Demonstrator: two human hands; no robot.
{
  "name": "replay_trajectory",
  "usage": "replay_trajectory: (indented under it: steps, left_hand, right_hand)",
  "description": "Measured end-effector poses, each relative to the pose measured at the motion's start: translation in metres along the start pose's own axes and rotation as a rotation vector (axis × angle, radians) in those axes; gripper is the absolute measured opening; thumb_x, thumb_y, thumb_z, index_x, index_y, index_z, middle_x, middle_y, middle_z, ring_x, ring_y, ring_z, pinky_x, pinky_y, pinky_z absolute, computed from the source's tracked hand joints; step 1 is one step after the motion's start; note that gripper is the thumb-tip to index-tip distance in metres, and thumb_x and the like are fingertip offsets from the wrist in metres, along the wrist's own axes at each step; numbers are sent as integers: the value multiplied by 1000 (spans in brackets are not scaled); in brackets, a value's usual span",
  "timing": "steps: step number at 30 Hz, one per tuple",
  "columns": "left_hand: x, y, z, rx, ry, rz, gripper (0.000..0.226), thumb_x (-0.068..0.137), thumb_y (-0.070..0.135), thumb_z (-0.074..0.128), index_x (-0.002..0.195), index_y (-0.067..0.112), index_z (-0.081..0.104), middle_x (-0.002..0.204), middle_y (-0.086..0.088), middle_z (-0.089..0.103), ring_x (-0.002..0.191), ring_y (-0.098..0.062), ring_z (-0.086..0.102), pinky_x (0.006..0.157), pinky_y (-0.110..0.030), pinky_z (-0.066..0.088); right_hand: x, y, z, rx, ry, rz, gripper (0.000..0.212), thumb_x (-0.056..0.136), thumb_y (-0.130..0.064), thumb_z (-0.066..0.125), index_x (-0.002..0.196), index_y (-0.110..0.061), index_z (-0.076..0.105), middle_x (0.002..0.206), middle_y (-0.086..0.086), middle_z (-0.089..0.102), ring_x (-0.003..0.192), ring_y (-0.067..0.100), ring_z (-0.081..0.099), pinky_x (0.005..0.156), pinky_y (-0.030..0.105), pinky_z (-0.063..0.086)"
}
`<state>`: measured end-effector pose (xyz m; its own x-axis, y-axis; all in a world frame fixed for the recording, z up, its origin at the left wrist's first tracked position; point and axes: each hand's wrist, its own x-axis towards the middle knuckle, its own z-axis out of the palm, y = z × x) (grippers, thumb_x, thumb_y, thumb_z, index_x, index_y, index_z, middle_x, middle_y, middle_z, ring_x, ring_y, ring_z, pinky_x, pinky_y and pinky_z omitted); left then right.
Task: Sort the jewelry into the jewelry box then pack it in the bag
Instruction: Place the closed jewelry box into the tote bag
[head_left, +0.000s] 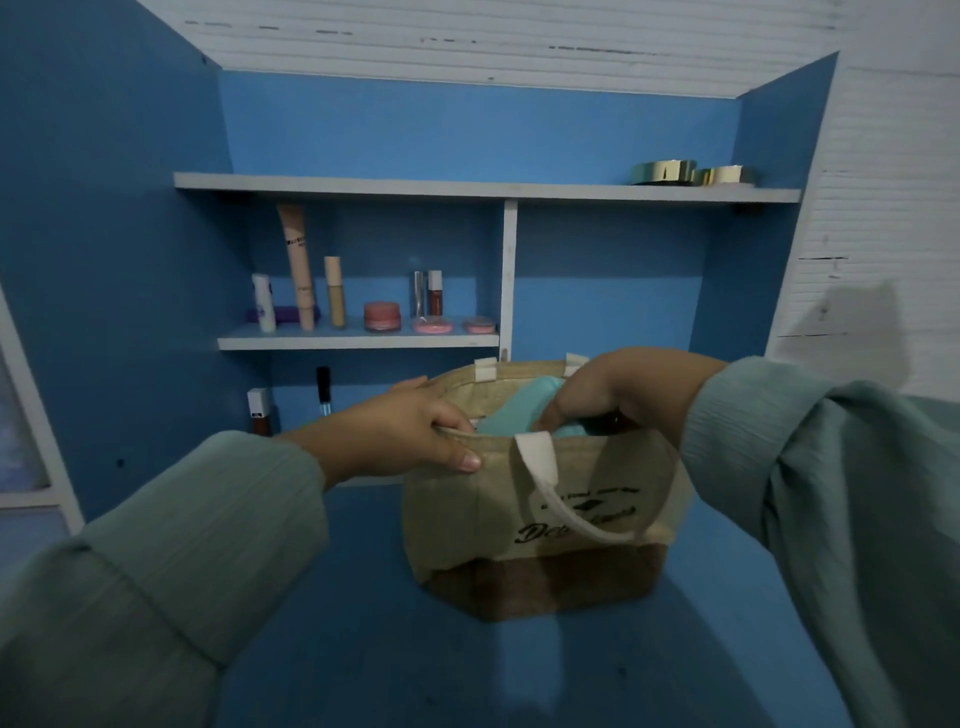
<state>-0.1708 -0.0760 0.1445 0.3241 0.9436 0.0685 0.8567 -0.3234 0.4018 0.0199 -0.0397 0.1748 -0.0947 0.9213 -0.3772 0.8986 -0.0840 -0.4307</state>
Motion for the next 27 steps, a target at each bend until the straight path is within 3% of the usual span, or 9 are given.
replay_trajectory:
  steps: [4, 6, 9, 12, 14, 19, 23, 27]
  left_hand:
    - [-1, -1, -2, -9, -13, -16, 12, 79, 39, 68, 81, 45, 58, 147, 2, 33, 139, -12, 15, 108, -25, 14]
    - [-2, -1, -1, -21, -13, -7, 12, 79, 37, 68, 78, 45, 58, 146, 1, 34, 137, -13, 19, 101, -21, 17]
    - [-6, -1, 0, -62, -3, 15, 12, 78, 34, 70, 76, 42, 61, 144, 2, 38, 126, -5, 27, 80, -7, 16]
    - [-6, -2, -2, -99, 5, 14, 15, 74, 33, 73, 72, 43, 63, 133, 6, 47, 113, -1, 37, 73, -3, 28]
    - [-4, -4, -3, -97, 12, -5, 14, 74, 35, 74, 73, 45, 64, 124, 11, 53, 112, -1, 44, 78, -3, 30]
    - [7, 0, -1, -110, 106, -51, 14, 76, 32, 72, 90, 27, 73, 122, 5, 58, 99, 2, 39, 66, 1, 22]
    - [9, 1, -2, -131, 125, -99, 9, 74, 37, 73, 82, 34, 70, 98, 21, 60, 93, 1, 49, 68, -7, 32]
    - [8, 0, -2, -134, 115, -122, 8, 74, 37, 73, 73, 39, 65, 90, 23, 60, 86, 4, 51, 69, -12, 36]
  right_hand:
    - [8, -5, -5, -228, -127, 65, 34, 98, -23, 43, 124, -1, 47, 92, 13, 53, 93, 25, 49, 93, 34, 40]
    - [14, -2, -6, -232, -215, 117, 42, 97, -22, 45, 130, 4, 44, 106, 16, 58, 109, 29, 51, 98, 35, 39]
    - [25, 5, -5, -201, -253, 165, 45, 95, -21, 49, 132, 4, 42, 114, 16, 59, 125, 31, 46, 100, 35, 38]
    - [34, 13, -5, -180, -260, 168, 43, 95, -18, 49, 130, 5, 45, 105, 14, 61, 116, 30, 52, 96, 34, 41]
    - [38, 18, -5, -191, -257, 166, 43, 95, -19, 50, 131, 4, 45, 106, 13, 61, 110, 27, 54, 97, 33, 42]
    - [40, 25, -2, -496, -86, 119, 48, 97, -29, 45, 137, -3, 40, 137, 12, 47, 124, 26, 46, 101, 34, 37]
    - [43, 25, 2, -677, 38, 59, 43, 99, -27, 39, 137, -6, 41, 139, 10, 45, 126, 24, 44, 101, 33, 34]
    - [49, 29, 5, -665, 95, 17, 41, 98, -27, 40, 135, -9, 44, 137, 8, 47, 125, 23, 45, 101, 32, 35]
